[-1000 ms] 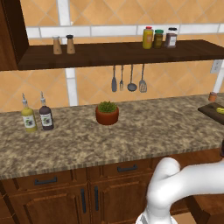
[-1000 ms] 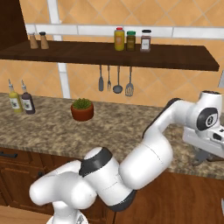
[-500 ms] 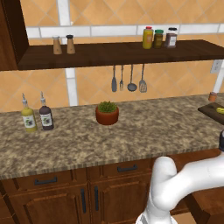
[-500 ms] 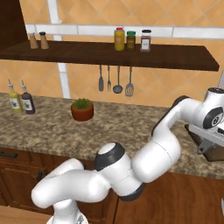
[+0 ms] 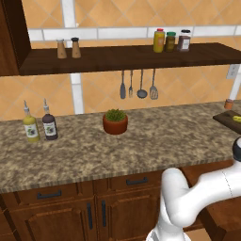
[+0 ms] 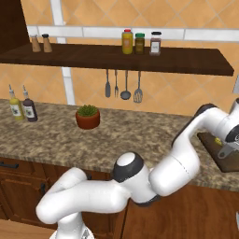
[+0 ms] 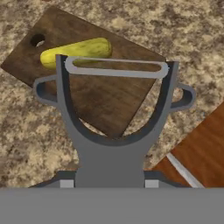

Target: Place the appropriate cutting tool for cutting the cucumber skin on the cutting board.

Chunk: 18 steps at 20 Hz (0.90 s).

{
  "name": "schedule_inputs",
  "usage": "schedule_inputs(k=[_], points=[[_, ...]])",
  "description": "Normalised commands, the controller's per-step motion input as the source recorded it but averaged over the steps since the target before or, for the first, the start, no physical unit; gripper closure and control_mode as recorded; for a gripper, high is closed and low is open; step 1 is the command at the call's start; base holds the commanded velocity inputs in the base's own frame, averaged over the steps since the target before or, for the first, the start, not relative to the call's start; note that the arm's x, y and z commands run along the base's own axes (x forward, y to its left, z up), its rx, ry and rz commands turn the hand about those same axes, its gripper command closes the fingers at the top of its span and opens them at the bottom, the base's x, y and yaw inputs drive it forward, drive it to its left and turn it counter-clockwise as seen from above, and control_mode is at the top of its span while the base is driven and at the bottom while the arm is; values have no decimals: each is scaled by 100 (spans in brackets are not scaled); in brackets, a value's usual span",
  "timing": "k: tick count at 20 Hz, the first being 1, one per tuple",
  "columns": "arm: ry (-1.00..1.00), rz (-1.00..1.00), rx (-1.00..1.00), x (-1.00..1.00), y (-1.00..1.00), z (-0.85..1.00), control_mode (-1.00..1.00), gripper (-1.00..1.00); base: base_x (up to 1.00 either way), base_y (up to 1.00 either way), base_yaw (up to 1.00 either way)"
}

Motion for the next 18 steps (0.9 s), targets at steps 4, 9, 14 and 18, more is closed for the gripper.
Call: schedule_inputs(k=[4,9,14,18], points=[[-16,0,-5,21,-9,-45,-100,100,0,0,0],[-4,0,0,19,-32,-24,-100,100,0,0,0],[0,0,0,21,-3,-34,-100,100,0,0,0],[0,0,0,16,0,-26,-100,100,0,0,0]])
